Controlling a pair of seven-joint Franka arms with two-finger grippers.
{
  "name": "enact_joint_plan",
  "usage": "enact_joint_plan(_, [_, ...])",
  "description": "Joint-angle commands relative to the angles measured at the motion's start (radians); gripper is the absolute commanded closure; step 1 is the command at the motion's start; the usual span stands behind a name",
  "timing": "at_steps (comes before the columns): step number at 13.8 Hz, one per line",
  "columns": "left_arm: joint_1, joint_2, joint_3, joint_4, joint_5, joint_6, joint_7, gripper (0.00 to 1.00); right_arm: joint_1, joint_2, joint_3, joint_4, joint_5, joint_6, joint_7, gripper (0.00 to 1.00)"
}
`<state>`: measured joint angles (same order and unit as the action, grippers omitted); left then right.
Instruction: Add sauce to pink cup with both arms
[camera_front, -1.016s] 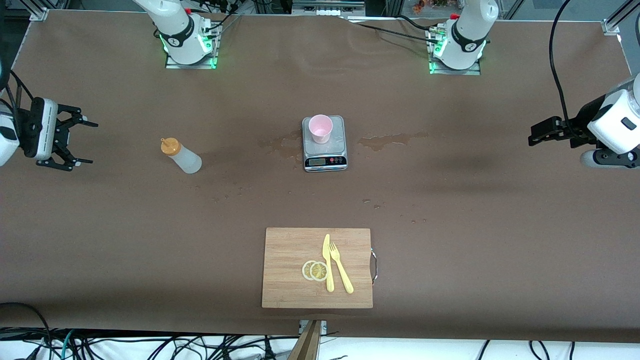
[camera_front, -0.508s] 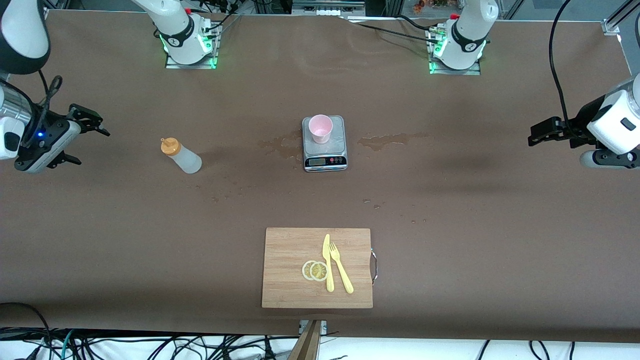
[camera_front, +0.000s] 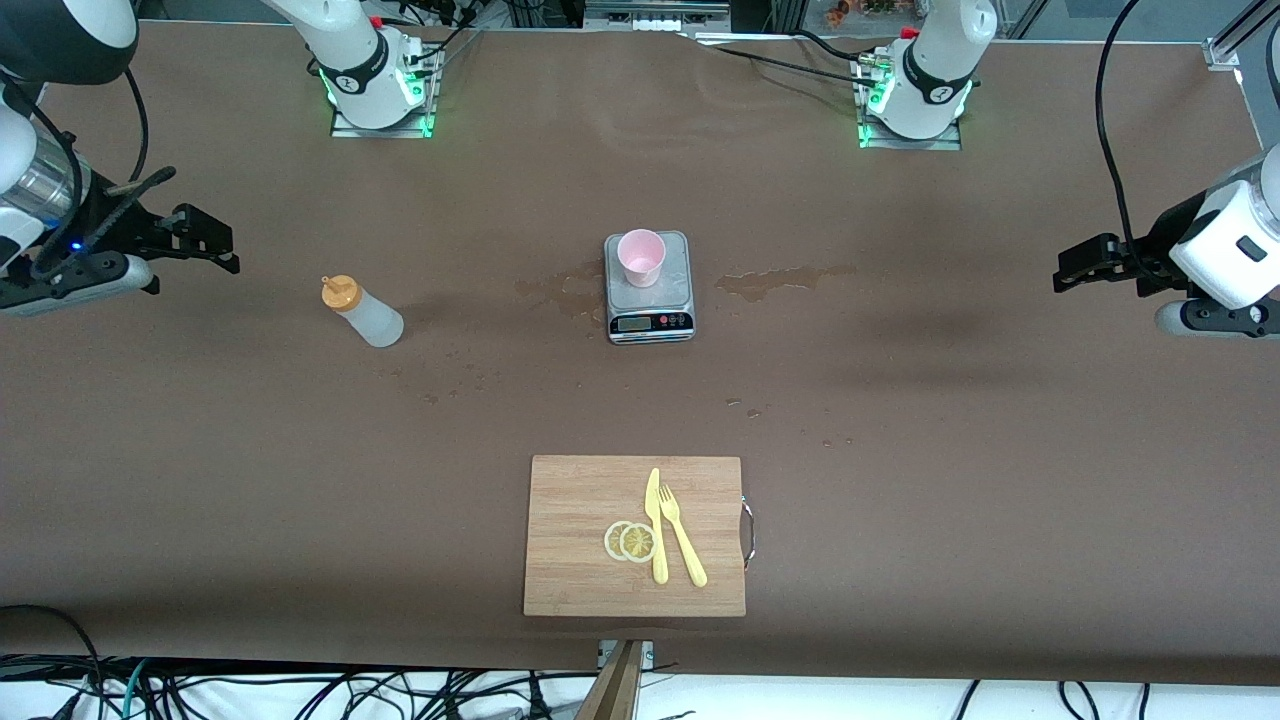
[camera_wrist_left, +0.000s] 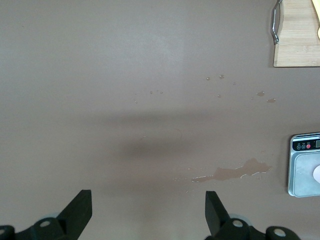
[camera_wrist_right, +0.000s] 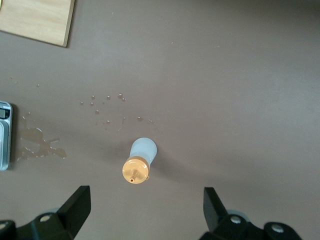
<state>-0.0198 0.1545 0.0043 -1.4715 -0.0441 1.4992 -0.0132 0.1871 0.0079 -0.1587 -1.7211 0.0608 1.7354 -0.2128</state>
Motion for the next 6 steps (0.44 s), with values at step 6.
enact_joint_plan(6, [-0.003, 0.013, 0.005, 0.030, -0.011, -0.019, 0.016, 0.00, -0.001, -0.017, -0.004, 0.021, -0.021, -0.020, 0.035, 0.00])
